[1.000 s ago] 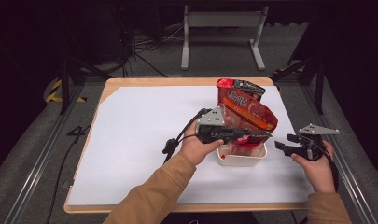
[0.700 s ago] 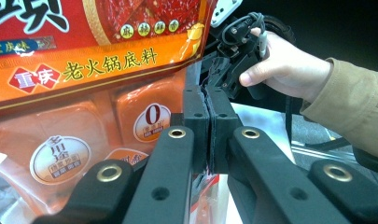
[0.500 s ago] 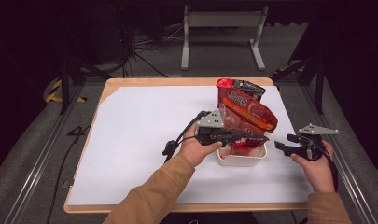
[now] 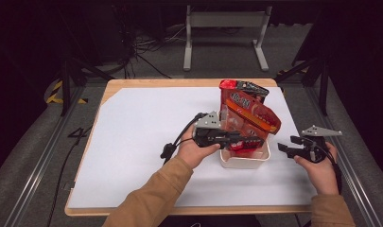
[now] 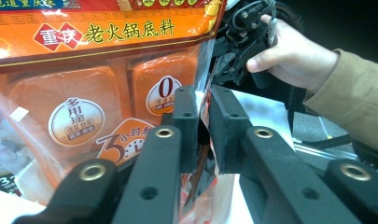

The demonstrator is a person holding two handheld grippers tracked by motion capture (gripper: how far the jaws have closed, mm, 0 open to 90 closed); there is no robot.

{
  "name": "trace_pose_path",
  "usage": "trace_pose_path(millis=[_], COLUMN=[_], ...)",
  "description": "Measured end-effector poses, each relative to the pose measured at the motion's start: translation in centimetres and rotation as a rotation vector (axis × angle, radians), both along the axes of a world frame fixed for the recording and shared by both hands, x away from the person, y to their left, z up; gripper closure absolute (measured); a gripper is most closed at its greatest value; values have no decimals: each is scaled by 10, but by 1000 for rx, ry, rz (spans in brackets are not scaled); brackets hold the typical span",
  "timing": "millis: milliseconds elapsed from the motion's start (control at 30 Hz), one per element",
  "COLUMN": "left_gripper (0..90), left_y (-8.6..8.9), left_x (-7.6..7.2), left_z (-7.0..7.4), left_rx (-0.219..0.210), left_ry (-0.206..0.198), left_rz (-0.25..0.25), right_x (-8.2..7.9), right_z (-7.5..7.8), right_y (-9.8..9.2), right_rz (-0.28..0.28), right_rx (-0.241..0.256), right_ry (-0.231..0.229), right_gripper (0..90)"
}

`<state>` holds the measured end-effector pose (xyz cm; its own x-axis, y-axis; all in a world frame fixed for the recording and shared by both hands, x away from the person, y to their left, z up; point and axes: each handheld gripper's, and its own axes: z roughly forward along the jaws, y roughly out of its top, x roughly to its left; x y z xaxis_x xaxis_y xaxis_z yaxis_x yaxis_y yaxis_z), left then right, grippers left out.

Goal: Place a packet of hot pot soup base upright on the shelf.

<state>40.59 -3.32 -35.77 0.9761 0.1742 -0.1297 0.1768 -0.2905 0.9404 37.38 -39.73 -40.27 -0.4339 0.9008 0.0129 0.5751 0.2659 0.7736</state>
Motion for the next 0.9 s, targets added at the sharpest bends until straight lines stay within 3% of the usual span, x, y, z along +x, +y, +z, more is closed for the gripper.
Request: trace_pose_path(millis=[200,367,400,733,900], left_gripper=[603,500,438,316,271], left_y=[3,14,14,53,78], left_x=[-1,-8,-8,-13,-15], left_z=[2,10,10,24,29], left_rx=[-15,-15,-15,-18,3], left_ry=[-14,-34,-34,-45,-39], left_rz=[20,41,41,125,187], right_x=[1,1,1,4,4], right_z=[0,1,1,2,4], right_y=[1,2,2,5,7], right_rz=[1,4,4,11,7], right_rx=[-1,2,2,6,56], right_ry=[-3,-6,-6,-7,-25], right_gripper=[336,336,336,332,299])
